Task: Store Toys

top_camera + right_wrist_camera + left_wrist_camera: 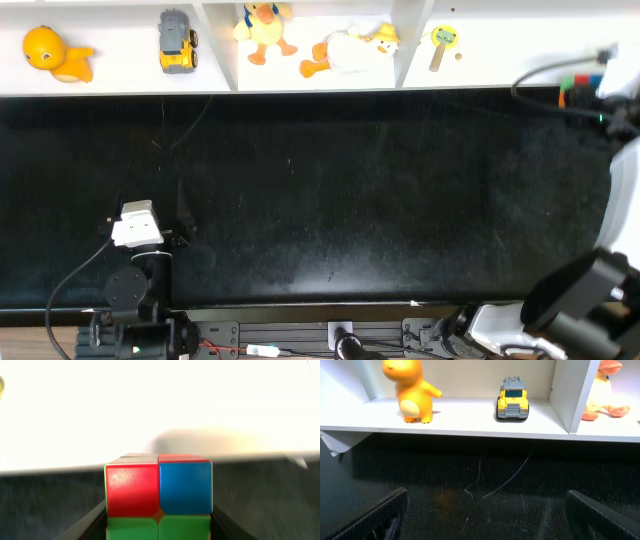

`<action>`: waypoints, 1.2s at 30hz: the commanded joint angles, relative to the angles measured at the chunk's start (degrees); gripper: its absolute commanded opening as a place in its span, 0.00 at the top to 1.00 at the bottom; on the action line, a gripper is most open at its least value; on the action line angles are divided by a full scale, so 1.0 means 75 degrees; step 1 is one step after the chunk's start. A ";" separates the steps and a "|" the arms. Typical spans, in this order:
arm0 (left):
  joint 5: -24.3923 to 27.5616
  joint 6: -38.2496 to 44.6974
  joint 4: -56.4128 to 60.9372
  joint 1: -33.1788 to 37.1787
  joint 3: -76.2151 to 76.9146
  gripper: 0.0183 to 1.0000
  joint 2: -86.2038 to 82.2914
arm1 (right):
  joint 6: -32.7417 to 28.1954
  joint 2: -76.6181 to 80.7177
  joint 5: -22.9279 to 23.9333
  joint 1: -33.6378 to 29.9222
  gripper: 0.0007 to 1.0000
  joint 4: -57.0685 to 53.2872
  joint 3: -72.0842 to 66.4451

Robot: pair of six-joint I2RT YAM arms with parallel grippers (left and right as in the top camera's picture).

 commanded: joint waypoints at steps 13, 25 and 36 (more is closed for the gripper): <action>0.0073 0.0166 -0.0029 -0.0035 -0.0006 0.00 -0.0090 | 0.0866 0.2582 0.0038 0.0997 0.07 -0.0125 0.2856; 0.0073 0.0166 -0.0029 -0.0035 -0.0006 0.00 -0.0090 | 0.0833 0.0326 0.1696 0.1026 0.00 -0.0571 0.0574; 0.0073 0.0166 -0.0029 -0.0035 -0.0006 0.00 -0.0090 | 0.0848 -0.3264 0.2034 0.1378 0.00 0.2894 -0.5027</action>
